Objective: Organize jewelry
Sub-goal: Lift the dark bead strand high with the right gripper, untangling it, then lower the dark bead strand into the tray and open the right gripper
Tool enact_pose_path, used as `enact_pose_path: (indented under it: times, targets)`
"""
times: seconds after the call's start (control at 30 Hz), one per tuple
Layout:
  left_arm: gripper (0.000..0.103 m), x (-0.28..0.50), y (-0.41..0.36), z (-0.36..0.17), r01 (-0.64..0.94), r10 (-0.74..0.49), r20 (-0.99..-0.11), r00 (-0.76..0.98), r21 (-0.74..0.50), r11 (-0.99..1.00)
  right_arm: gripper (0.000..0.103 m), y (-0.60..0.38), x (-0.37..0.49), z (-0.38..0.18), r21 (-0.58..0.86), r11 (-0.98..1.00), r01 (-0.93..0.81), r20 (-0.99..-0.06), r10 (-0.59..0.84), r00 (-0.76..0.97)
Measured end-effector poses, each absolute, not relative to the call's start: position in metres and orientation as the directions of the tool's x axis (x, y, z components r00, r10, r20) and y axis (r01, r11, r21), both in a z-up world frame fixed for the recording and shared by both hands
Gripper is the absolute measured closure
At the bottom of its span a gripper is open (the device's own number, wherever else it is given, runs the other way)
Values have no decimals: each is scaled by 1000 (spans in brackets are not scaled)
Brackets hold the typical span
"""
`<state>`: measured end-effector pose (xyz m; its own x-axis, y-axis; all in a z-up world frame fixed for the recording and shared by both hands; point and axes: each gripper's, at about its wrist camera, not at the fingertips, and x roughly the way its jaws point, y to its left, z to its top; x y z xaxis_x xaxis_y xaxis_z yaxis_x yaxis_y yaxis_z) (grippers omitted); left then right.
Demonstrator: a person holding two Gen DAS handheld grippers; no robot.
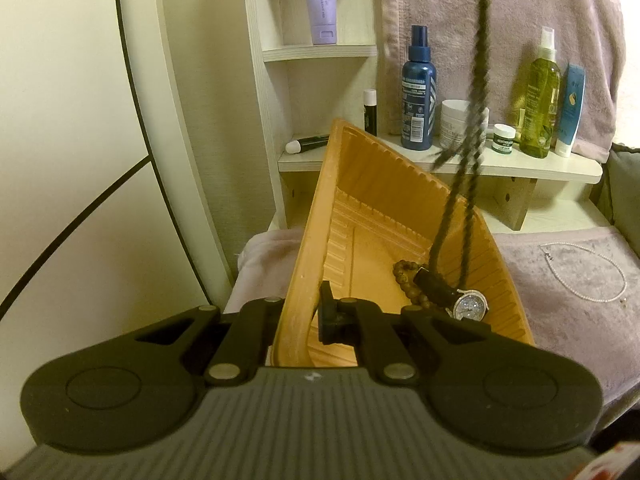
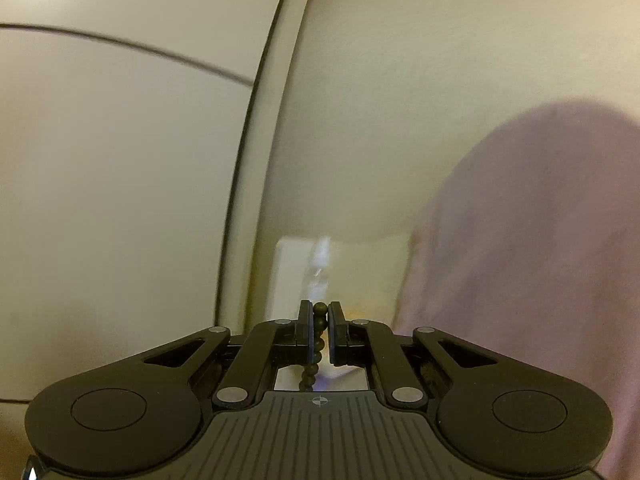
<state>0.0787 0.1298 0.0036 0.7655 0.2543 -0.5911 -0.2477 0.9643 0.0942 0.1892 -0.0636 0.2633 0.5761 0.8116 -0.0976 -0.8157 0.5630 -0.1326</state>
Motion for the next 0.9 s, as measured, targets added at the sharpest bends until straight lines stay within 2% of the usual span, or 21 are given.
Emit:
enact_pose_path:
  times: [0.37,0.6,0.67,0.9]
  targets:
    - [98,78,131,4,-249,254,-592,765,91,964,96,-31,221,194,-30,514,-857,-358,795,490]
    - [98,79,133,4,-249,251,-594,764,88,965,96,-33,232,141,102,449,-887,-532,778,333]
    - [98,80,134,3,-249,251,-595,763,88,965,96,-32,237,126,132,401,-906,-566,781,263]
    - [98,81,135,2,-251,252,-597,762,86,964,96,-36,234,79,96,209,-973,-648,756,98]
